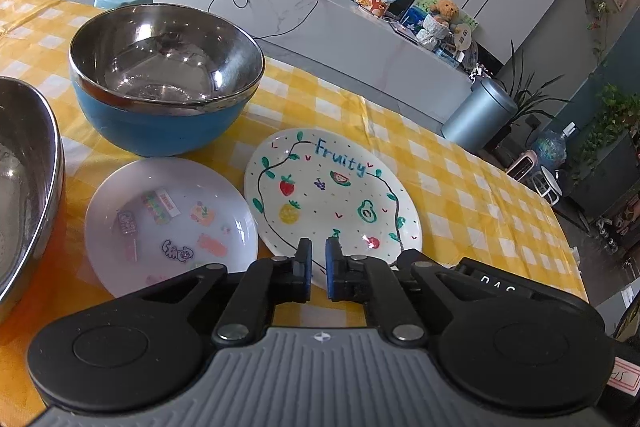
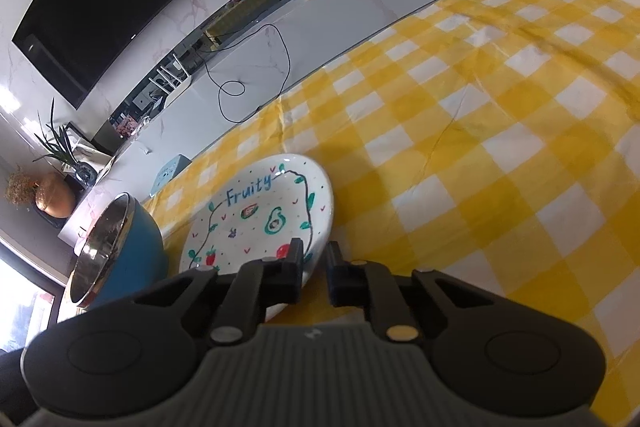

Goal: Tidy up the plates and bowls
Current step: 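Lift the 'Fruity' plate with the left gripper toward the glass plate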

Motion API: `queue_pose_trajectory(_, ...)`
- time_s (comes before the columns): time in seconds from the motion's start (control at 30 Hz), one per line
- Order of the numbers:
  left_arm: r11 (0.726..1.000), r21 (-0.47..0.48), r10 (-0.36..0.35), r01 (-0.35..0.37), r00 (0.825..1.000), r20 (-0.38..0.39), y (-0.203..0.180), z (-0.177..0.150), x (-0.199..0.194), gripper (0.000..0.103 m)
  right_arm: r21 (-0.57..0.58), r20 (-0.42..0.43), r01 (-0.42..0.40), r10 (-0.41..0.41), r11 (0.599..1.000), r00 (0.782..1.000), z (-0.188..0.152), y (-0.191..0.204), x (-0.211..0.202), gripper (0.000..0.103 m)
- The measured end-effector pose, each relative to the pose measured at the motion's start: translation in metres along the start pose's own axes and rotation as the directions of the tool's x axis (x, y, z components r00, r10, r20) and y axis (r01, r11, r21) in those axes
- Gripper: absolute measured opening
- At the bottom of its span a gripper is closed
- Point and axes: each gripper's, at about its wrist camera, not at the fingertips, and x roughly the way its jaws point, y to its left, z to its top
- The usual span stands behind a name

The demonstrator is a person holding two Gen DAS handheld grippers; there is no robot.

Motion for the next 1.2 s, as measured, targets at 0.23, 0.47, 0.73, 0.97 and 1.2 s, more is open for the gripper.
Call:
queue_pose_trajectory(0.23,1.000,0.028,0.002,-0.003,1.000,0.010,-0.004,0.003,-0.005,0.008,-0.070,0.098,0.076,-0.069,0.995,0.993,0.001,0.002,-0.021,0.000)
queue_pose_trajectory(0.47,0.999,0.038,0.022,-0.023,0.999,0.034,-0.007,0.010,-0.005,0.008,0.009,0.048,-0.019,0.019,1.000,0.999,0.009,-0.014,-0.021,0.007)
queue_pose_trajectory(0.73,0.982,0.148,0.107,-0.115,0.992,0.059,-0.016,0.027,0.009,0.008,0.065,0.011,-0.029,0.028,0.997,1.000,0.012,-0.015,-0.003,0.009)
queue_pose_trajectory(0.97,0.965,0.209,0.154,-0.161,0.987,0.049,-0.018,0.041,0.030,0.010,0.065,0.005,-0.027,0.027,0.997,1.000,0.012,-0.014,0.002,0.009)
queue_pose_trajectory(1.2,0.950,0.251,0.182,-0.185,0.983,0.036,-0.021,0.037,0.045,0.017,0.070,0.001,-0.034,0.034,0.997,0.999,0.011,-0.012,0.006,0.009)
